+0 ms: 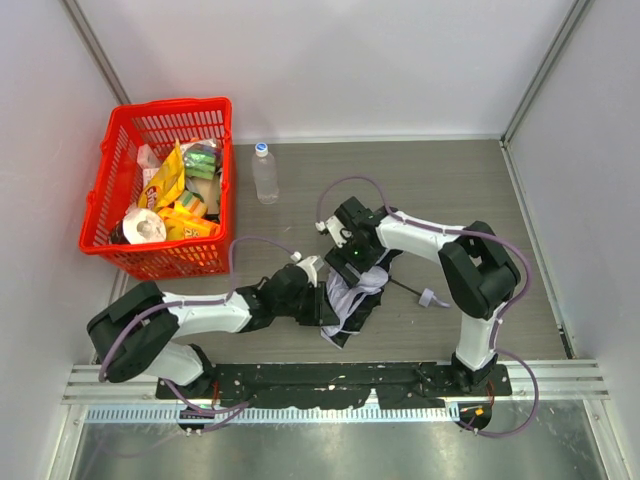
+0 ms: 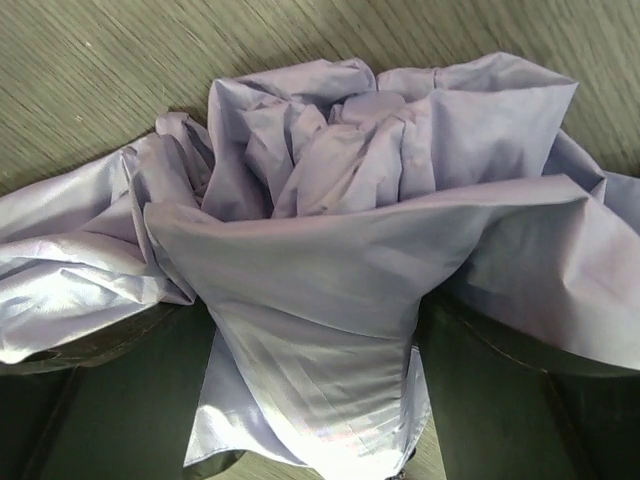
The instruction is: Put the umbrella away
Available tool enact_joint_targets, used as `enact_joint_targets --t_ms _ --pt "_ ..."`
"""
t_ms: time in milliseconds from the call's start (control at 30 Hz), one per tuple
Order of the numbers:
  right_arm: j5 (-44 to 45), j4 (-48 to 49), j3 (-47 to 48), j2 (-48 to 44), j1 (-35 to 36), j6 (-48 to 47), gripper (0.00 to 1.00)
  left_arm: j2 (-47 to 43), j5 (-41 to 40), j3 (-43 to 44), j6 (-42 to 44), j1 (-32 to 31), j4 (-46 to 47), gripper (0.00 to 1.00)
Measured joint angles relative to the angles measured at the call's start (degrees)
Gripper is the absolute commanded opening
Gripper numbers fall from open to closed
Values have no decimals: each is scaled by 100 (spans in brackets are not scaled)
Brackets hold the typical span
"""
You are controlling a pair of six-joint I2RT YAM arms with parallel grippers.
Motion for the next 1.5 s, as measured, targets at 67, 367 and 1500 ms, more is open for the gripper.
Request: enact_joint_targets --t_ms 67,367,1500 --pt "199 -11 17 79 81 13 79 -96 -17 -28 -7 7 -13 30" --pt "201 160 -76 138 175 -170 13 -345 -68 -140 -15 138 -83 30" --pt "5880 10419 -1464 540 -295 -7042 1 -3359 -931 1058 728 638 -2020 47"
